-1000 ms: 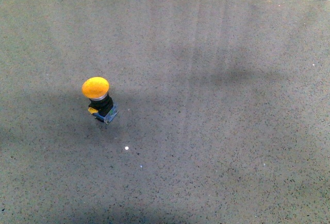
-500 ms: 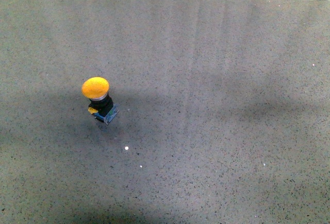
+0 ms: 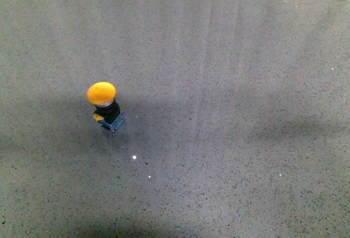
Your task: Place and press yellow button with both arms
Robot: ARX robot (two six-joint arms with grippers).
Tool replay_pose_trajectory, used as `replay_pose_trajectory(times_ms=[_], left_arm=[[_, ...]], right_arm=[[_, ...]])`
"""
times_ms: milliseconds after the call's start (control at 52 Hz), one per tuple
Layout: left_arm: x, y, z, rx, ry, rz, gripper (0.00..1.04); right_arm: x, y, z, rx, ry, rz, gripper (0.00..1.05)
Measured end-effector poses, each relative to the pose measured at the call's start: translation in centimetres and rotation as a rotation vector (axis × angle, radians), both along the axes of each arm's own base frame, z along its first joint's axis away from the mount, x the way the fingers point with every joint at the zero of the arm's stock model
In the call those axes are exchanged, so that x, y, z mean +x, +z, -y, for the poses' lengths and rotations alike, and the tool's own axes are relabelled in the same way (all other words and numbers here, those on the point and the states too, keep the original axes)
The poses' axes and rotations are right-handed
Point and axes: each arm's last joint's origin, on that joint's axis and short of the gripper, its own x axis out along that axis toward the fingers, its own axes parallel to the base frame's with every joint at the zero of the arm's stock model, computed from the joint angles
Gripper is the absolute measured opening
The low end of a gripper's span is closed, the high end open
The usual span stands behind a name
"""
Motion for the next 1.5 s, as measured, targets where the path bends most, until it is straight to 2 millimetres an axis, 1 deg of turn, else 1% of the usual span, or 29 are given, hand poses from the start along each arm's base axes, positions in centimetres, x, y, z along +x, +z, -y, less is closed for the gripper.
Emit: replay_pose_trajectory(times_ms=[808,865,942,1135,1173,1212,1231,1327,1404,1481,1500], left_arm=[[0.0,0.0,0.0,0.000,0.000,0.000,0.01],[0.0,0.0,0.0,0.000,0.000,0.000,0.01],[0.0,0.0,0.0,0.000,0.000,0.000,0.01],[0.0,0.0,0.0,0.000,0.000,0.000,0.02],[0.0,0.0,0.0,0.000,0.000,0.000,0.05],[0.0,0.0,0.0,0.000,0.000,0.000,0.13],[0.0,0.0,0.0,0.000,0.000,0.000,0.14],[0.0,0.0,0.0,0.000,0.000,0.000,0.30],[0.0,0.0,0.0,0.000,0.000,0.000,0.41],[0.0,0.0,0.0,0.000,0.000,0.000,0.61],[0.0,0.0,0.0,0.000,0.000,0.000,0.64]], right_arm=[[-2.1,0.1,0.0,0.000,0.000,0.006,0.01],[-2.8,-0.3,0.0,0.000,-0.001,-0.028,0.01],[-3.1,-0.2,0.0,0.000,-0.002,-0.002,0.01],[-3.2,-0.2,0.0,0.000,-0.002,0.002,0.01],[-3.2,-0.2,0.0,-0.002,-0.002,0.002,0.04],[-3.2,-0.2,0.0,-0.002,-0.002,0.002,0.11],[-3.2,-0.2,0.0,-0.002,-0.002,0.002,0.13],[-3.2,-0.2,0.0,-0.002,-0.002,0.002,0.29],[-3.2,-0.2,0.0,-0.002,-0.002,0.002,0.40],[-3.2,-0.2,0.0,-0.002,-0.002,0.002,0.59],[-3.2,-0.2,0.0,-0.002,-0.002,0.002,0.63]])
